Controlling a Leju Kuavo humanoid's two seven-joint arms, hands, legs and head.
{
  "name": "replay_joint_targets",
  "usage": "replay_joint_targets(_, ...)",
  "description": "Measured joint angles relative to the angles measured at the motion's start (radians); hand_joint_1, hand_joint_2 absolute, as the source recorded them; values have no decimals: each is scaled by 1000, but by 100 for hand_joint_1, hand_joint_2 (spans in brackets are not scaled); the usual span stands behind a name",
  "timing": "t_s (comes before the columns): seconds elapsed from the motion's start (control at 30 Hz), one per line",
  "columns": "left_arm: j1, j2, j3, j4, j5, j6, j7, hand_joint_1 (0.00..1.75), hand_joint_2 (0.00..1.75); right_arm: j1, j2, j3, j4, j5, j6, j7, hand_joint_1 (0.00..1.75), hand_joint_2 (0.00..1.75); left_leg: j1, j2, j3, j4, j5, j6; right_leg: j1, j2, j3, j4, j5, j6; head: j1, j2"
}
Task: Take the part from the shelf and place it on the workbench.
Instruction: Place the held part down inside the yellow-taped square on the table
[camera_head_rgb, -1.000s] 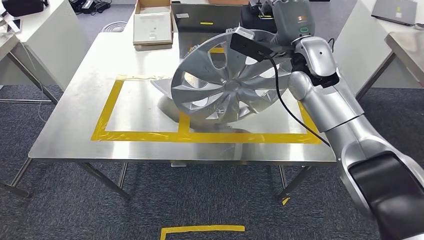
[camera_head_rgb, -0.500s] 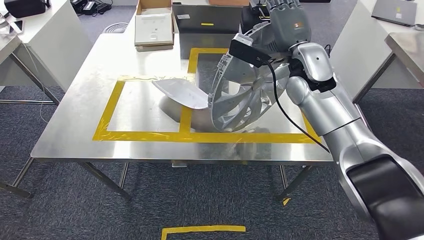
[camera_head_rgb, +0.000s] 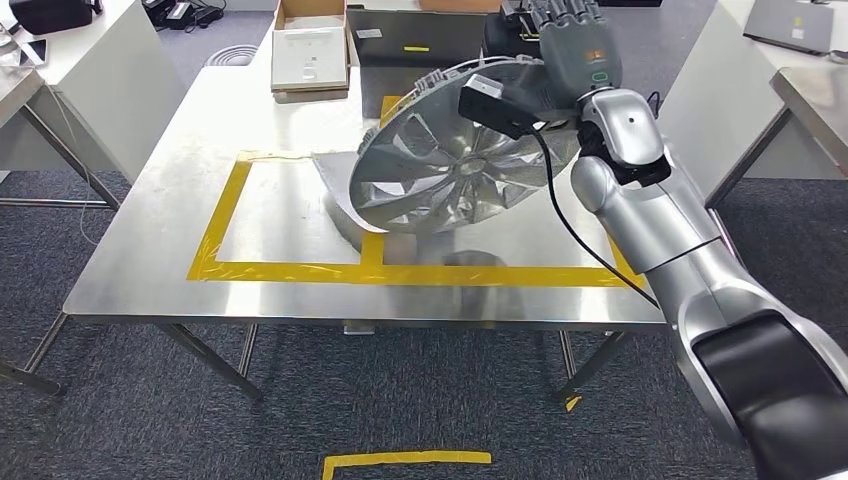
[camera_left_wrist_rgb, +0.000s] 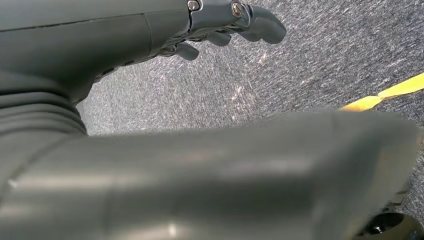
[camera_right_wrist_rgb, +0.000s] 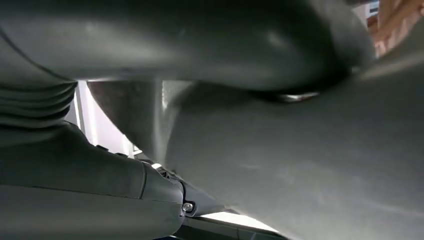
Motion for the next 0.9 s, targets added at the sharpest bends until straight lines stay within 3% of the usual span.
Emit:
replay_joint_targets(0.1,-2,-1,0,0,-4,-12,1,0,0,-31,18,15,78,33,23,5,0,0,0,0,0,0,0,0,0,0,1,0,0,0,0,0)
replay_joint_targets(0.3,-20,-12,-1,0,-18,-36,-4,0,0,-119,125,74,430,85,37,53,0,0,0,-1,5,0,0,0,1,0,6,0,1,0,0,0)
replay_joint_targets(0.43,-24,-17,-1,0,-13,-35,-2,0,0,-131,180,83,568,77,21,44,0,0,1,-2,6,0,1,0,1,-1,7,0,1,0,0,0)
replay_joint_targets(0.63,-17,-14,0,1,-2,-8,11,0,0,-179,219,92,633,70,-15,14,0,0,1,-1,7,0,1,0,1,-1,7,0,1,0,0,0)
replay_joint_targets(0.9,-4,-9,0,1,-9,-4,10,0,0,-218,221,92,636,51,-38,-26,0,0,0,-1,8,0,1,0,1,0,8,-1,1,0,0,0)
